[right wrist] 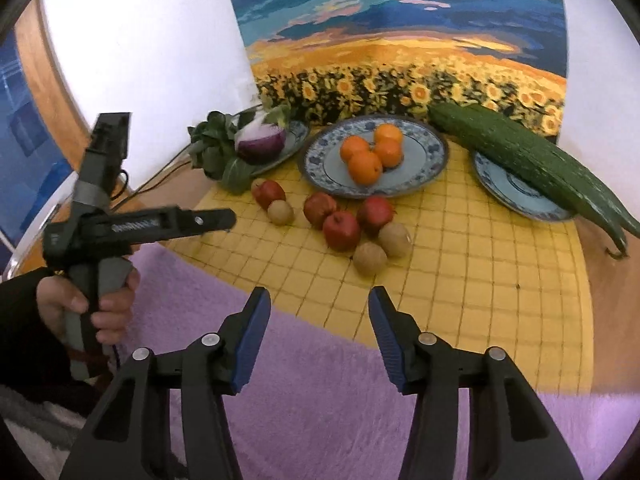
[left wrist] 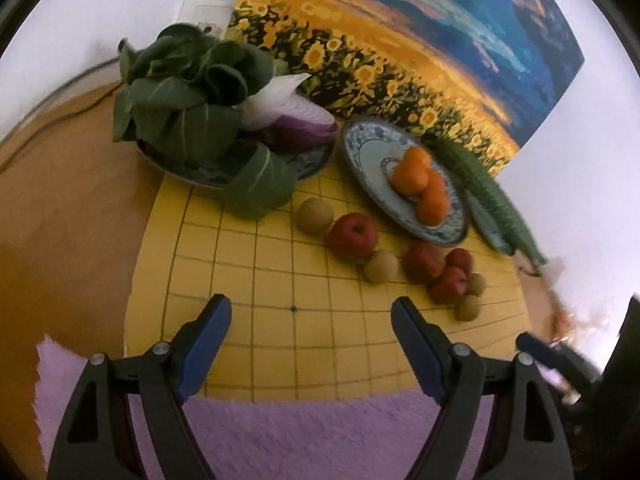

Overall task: Organize fruits
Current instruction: 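Lift both open tools away from the plate of oranges, then close the right tool on a red apple while the left tool grasps another red apple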

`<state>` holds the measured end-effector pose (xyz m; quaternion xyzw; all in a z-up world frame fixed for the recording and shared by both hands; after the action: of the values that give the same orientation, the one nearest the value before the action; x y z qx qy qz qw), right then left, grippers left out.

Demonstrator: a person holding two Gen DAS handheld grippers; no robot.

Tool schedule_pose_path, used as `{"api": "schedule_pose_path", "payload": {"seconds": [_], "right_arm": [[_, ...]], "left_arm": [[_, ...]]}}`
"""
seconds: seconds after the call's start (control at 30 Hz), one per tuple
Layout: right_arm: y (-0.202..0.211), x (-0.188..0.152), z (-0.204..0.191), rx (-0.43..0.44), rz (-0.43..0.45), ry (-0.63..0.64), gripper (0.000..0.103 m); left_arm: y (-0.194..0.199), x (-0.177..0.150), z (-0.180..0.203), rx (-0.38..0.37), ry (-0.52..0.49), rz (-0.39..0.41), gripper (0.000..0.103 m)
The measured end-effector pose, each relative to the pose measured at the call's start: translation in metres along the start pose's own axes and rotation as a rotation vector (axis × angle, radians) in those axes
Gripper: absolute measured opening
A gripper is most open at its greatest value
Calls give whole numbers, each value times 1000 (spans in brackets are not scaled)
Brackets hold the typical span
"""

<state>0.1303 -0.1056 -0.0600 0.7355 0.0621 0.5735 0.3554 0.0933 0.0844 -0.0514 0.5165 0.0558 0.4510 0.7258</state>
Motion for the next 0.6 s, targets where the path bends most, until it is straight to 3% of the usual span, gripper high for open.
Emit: {"api": "schedule_pose_path", "payload": {"seconds": [0.07,0.17,0.23,0.4,0.6], "right_arm": [[-9,5,6,23,-11,-18,50],[-20,13,8,64,-20,-4,50],[-28,18,9,43,-30,62,50],[-30,25,16,33,-43,75,49],[-32,37,29,2,-30,84,49]], "left_arm": [[0,1,0,46,-16,-13,85],[1,8,13,19,-33,-6,85],[-2,15,19,14,-30,-2,84],[-10,26,28,-84,134,-79,68],[-29,35,22,-107,244,-130,60]]}}
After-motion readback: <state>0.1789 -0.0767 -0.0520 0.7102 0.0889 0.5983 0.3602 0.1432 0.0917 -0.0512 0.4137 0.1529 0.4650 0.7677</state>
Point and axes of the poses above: each gripper's, at about its wrist camera, not at the fingertips, and y roughly against the way its jaws point, z to its right, x to its top, the point moved 10 cm from there along -y, roughly the way its jaws point, and after that the axes turned 14 degrees about y, right-handed, at the moved point
